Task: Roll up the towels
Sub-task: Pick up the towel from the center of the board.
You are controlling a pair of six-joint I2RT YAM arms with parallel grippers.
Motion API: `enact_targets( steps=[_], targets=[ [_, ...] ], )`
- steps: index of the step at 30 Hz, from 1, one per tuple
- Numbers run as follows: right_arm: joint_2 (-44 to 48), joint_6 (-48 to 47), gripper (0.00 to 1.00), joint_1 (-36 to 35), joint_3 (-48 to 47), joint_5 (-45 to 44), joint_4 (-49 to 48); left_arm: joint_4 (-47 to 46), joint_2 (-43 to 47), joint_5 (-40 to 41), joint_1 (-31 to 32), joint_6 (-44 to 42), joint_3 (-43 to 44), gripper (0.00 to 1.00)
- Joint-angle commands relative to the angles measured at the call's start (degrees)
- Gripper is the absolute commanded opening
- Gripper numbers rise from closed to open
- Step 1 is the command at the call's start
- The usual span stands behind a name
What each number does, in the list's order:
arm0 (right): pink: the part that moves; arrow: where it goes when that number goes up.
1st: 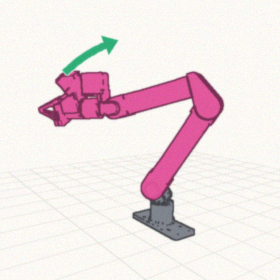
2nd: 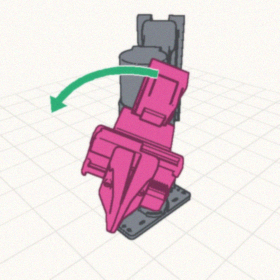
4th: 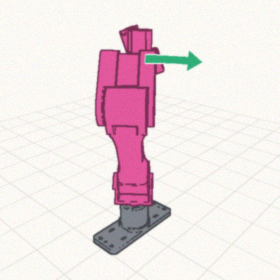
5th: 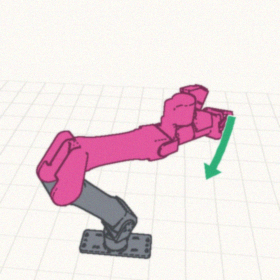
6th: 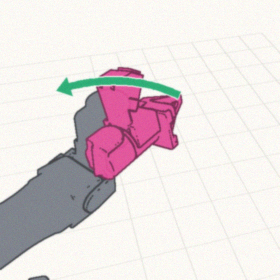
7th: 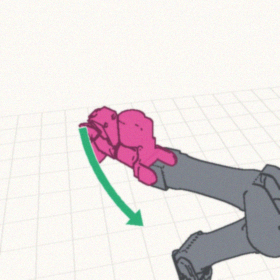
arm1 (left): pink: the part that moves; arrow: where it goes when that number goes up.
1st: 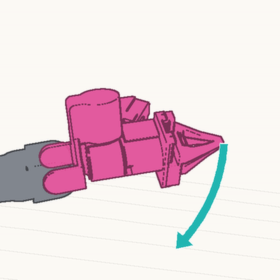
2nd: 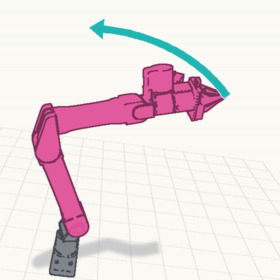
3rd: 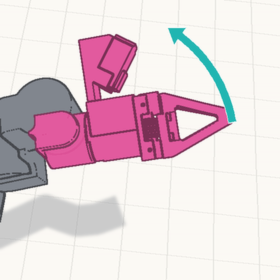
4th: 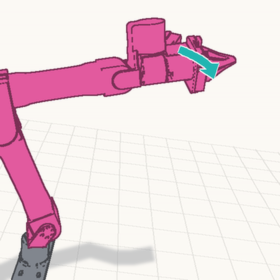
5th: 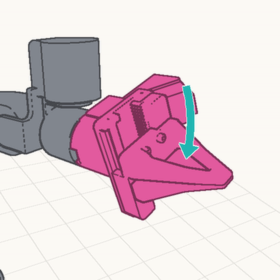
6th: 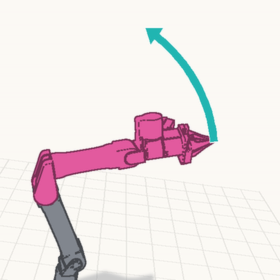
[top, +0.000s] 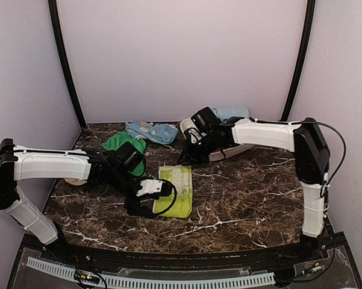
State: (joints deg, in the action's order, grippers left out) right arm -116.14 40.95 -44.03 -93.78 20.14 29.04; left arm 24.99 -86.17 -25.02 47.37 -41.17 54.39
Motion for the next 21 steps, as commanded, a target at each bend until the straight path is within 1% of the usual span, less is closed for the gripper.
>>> enact_targets(
  steps=[1,5,9,13,21],
  targets=[
    [-9.6,-0.7,0.17,0.9,-5.3,2.9,1.0,-1.1,0.7,-1.0,1.4,1.0,-2.0,0.74],
    [-13.4,0.4,0.16,1.8,-5.5,1.0,-0.3,-4.6,-1.2,1.0,2.3,1.2,-2.8,0.7],
    [-14.2,1.1,0.15,2.0,-3.5,0.0,-1.9,-6.8,-4.1,3.4,3.4,0.6,-2.8,0.67],
    [-11.1,1.5,0.17,1.8,-1.4,0.0,-4.6,-10.1,-6.0,6.9,3.9,-0.1,-3.5,0.63],
    [-6.1,-0.7,0.23,1.3,-0.1,0.7,-3.8,-14.2,-8.9,11.0,4.0,-1.3,-4.8,0.54]
  ],
)
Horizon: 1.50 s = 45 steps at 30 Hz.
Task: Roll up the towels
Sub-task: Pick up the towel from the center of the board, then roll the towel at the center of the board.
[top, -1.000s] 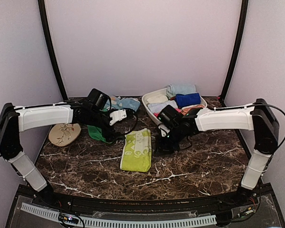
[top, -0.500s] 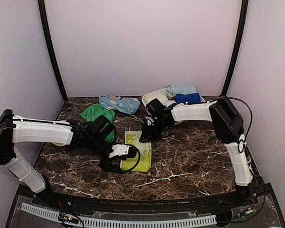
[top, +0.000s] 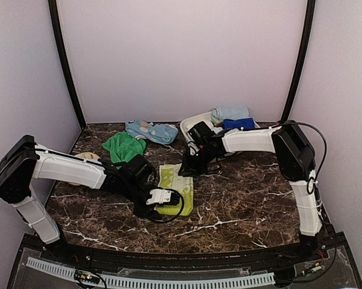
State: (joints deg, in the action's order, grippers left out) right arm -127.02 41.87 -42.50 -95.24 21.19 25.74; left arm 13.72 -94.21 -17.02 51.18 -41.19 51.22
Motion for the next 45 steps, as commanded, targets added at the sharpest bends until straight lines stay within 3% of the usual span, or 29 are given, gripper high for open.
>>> enact_targets(
  steps=[1,4,8,13,15,20,24,26,27,39,45],
  targets=[
    [5.9,-2.1,0.24,-0.2,2.4,-0.4,-0.6,-3.3,-1.3,3.7,0.2,-1.4,-1.9,0.53],
    [11.1,-4.4,0.31,-0.2,7.7,-1.5,-2.1,-3.5,-2.3,4.8,0.2,-1.9,-2.7,0.45],
    [23.4,-10.7,0.41,-0.3,20.7,-8.3,-6.8,-2.6,-2.1,4.0,0.0,-1.1,-2.9,0.19],
    [39.3,-23.9,0.49,-3.3,38.0,-15.3,-16.0,0.2,-1.6,-0.9,-1.6,1.0,-1.4,0.1],
    [43.8,-23.9,0.49,-7.8,42.5,-15.3,-18.6,2.5,-1.7,-3.8,-2.6,1.9,0.1,0.05],
    [47.8,-23.9,0.49,-21.5,48.4,-15.3,-22.7,9.8,-0.3,-11.3,-5.8,2.9,3.0,0.03],
    [46.7,-23.9,0.49,-29.7,50.4,-15.3,-28.3,14.9,0.3,-16.6,-7.9,2.9,4.2,0.03],
    [43.0,-64.4,0.55,-32.6,48.5,-32.3,-29.1,16.4,-0.5,-17.2,-8.2,2.8,4.5,0.03],
    [41.3,-66.9,0.55,-33.5,47.5,-33.1,-29.2,16.8,-1.1,-17.4,-8.3,2.8,4.6,0.03],
    [23.5,-80.6,0.5,-36.1,43.0,-39.1,-42.4,20.7,-4.7,-19.3,-10.3,1.8,7.2,0.03],
    [18.2,-82.3,0.4,-35.5,41.7,-41.5,-47.1,21.9,-5.5,-19.6,-10.6,1.1,8.0,0.03]
  ],
)
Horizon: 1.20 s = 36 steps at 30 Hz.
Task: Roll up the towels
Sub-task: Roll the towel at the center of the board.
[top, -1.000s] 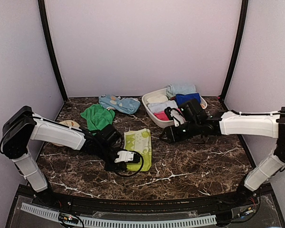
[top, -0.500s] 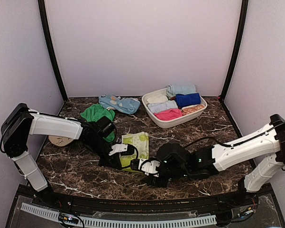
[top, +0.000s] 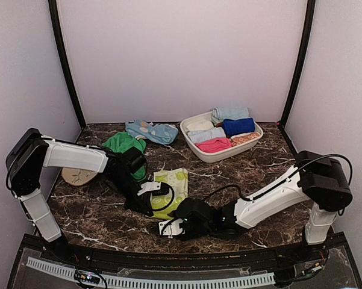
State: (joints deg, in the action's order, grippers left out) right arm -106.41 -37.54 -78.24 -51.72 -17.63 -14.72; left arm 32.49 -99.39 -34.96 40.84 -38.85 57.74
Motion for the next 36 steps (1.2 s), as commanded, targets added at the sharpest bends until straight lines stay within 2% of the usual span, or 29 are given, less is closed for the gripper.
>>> enact_targets(
  steps=[1,3,4,8,12,13,14,16,18,22,27,32,36],
  targets=[
    [-2.6,-2.7,0.35,0.2,-2.0,-2.6,-6.7,3.2,-0.4,-1.4,-0.3,-1.3,1.5,0.03],
    [-2.9,-1.7,0.24,0.2,-2.1,-2.5,-6.4,3.3,-0.2,-1.3,-0.6,-1.4,1.5,0.05],
    [-2.9,-1.1,0.21,0.4,-2.2,-2.6,-5.8,3.3,-0.1,-1.4,-0.8,-1.5,1.6,0.09],
    [-3.0,3.1,0.12,1.7,-2.8,-3.1,-3.5,2.7,2.2,-3.4,-2.0,-2.2,0.2,0.19],
    [-1.0,9.5,0.01,3.4,-4.5,1.4,1.6,1.6,5.2,-2.6,-3.3,-3.3,-2.6,0.32],
    [-0.5,11.5,0.0,4.0,-5.5,3.8,3.9,0.7,6.5,-2.2,-3.9,-3.7,-3.7,0.4],
    [0.1,12.5,0.0,4.6,-6.3,5.2,6.2,-0.3,8.0,-1.3,-4.3,-4.1,-5.1,0.44],
    [1.2,13.8,0.0,5.5,-7.8,6.9,9.6,-2.9,11.5,0.9,-5.1,-5.1,-8.1,0.5],
    [1.9,17.9,0.0,6.6,-9.4,12.4,12.8,-5.8,15.7,2.6,-5.2,-5.8,-11.1,0.53],
    [1.9,23.1,0.0,9.1,-13.4,21.1,19.4,-10.1,22.6,5.4,-6.9,-8.1,-16.0,0.57],
    [-1.4,31.4,0.0,15.3,-21.7,35.0,27.6,-8.6,23.4,5.7,-6.7,-8.8,-15.0,0.57],
    [-4.7,40.8,0.0,19.7,-22.9,43.6,28.5,-6.1,23.5,4.2,-5.9,-9.2,-12.4,0.57],
    [-7.8,47.1,0.0,22.6,-23.1,50.5,28.4,-6.2,22.0,6.9,0.1,-8.2,-10.4,0.57]
  ],
)
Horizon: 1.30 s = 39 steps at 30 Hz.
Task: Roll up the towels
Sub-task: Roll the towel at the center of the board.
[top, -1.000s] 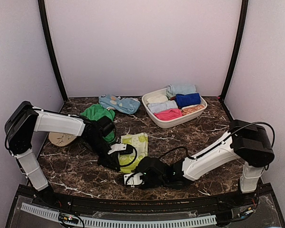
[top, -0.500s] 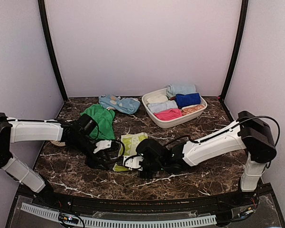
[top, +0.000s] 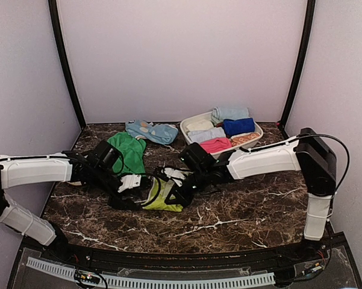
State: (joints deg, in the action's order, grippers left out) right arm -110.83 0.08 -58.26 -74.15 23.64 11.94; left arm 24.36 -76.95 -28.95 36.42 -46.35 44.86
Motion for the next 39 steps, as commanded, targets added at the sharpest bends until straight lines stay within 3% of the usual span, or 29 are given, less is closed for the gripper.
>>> enact_targets(
  steps=[1,10,17,22,28,31,35,37,39],
  targets=[
    [-3.8,10.1,0.0,3.1,-0.5,9.9,1.6,1.9,-0.7,1.0,5.2,-0.3,3.0,0.57],
    [-6.7,17.5,0.0,5.8,1.8,14.3,-2.7,-0.8,-1.2,1.9,6.1,1.5,1.9,0.56],
    [-10.5,19.5,0.0,6.9,-2.8,16.5,3.2,2.3,-10.0,4.1,11.2,0.7,11.3,0.55],
    [-10.3,21.6,0.0,7.6,-1.9,17.1,1.9,-2.1,-14.1,7.2,11.7,1.9,11.2,0.53],
    [-11.0,22.3,0.0,8.1,-2.8,18.6,2.5,-6.9,-16.3,13.6,11.7,5.0,9.0,0.43],
    [-10.8,23.4,0.0,8.3,-2.5,19.7,1.0,-9.2,-16.4,15.2,11.0,7.7,7.6,0.31],
    [-10.3,24.8,0.0,8.6,-0.9,20.2,-1.8,-6.9,-16.6,7.9,6.2,12.1,8.5,0.16],
    [-10.0,25.8,0.0,8.7,0.1,20.8,-4.2,-5.6,-15.9,2.8,3.9,12.9,7.9,0.17],
    [-9.8,27.0,0.0,8.7,0.7,21.6,-6.1,-5.5,-14.8,1.1,3.5,12.8,6.1,0.26]
  ],
)
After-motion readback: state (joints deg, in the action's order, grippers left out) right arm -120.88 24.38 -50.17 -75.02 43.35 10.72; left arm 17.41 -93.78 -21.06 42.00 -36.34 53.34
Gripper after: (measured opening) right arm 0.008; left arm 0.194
